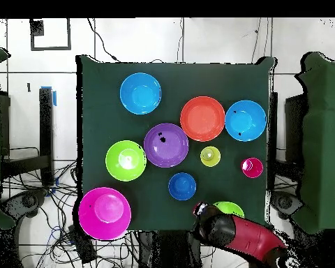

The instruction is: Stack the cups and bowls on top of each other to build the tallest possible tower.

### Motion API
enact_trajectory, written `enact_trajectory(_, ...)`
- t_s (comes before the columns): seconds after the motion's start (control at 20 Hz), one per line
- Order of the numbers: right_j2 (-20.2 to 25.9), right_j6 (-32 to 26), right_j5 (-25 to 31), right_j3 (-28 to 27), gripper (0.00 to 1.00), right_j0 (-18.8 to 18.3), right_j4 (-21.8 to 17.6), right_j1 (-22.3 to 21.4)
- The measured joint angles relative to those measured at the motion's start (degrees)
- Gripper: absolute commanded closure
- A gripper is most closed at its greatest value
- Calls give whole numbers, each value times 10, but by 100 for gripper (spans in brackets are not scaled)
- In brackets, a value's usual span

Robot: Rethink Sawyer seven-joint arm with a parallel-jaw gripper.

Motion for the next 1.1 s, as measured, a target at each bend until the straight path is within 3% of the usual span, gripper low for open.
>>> enact_trajectory(1.1, 24, 0, 28, 0, 100, 7, 7, -65)
